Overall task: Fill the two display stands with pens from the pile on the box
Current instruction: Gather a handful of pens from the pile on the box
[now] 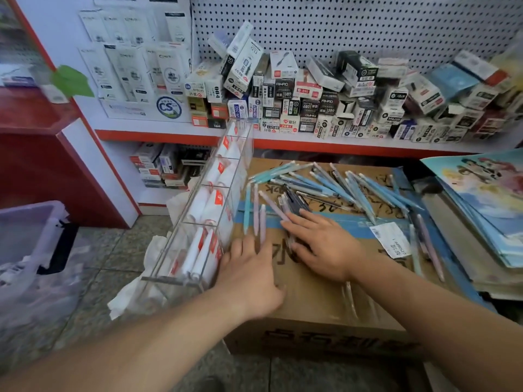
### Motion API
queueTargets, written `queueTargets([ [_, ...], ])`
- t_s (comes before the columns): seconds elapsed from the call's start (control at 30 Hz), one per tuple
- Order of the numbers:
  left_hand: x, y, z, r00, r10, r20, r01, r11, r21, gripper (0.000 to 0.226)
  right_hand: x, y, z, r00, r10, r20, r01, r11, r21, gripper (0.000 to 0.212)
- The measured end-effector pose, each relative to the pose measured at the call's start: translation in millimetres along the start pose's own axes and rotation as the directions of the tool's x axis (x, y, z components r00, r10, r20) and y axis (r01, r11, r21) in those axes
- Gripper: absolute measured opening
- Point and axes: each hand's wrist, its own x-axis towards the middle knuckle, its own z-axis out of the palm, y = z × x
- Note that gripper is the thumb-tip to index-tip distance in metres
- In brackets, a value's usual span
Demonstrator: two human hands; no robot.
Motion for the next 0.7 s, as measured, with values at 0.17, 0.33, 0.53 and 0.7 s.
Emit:
queueTargets([
  [0.17,-1.6,-2.4,-1.7,1.0,0.007,0.015,-0.007,1.0,-0.021,0.092,-20.2,14.3,2.3,0.976,0.042,-0.215,-0.037,0.999,0.027,0.035],
  [0.33,-2.0,-2.3,-6.2,1.0,-0.007,-0.017,0.004,0.987,-0.16,0.08,-27.2,8.1,-1.6,0.87,0.333,-0.363,-0.224,0.924,0.31,0.013],
  [0.53,1.7,16.0,-14.1,0.983,-0.023,-0.185,-0.101,0.765,-0.636,0.034,-42.5,-32.7,-14.1,0.895,0.364,-0.257,-0.083,0.703,0.707,0.015],
  [0.7,3.1,17.5,-9.7,0.988,-0.157,-0.004,0.062,0.41,-0.91,0.031,-56.4,-47.6,-15.1,0.955,0.254,-0.154,-0.052,0.655,0.754,0.018],
])
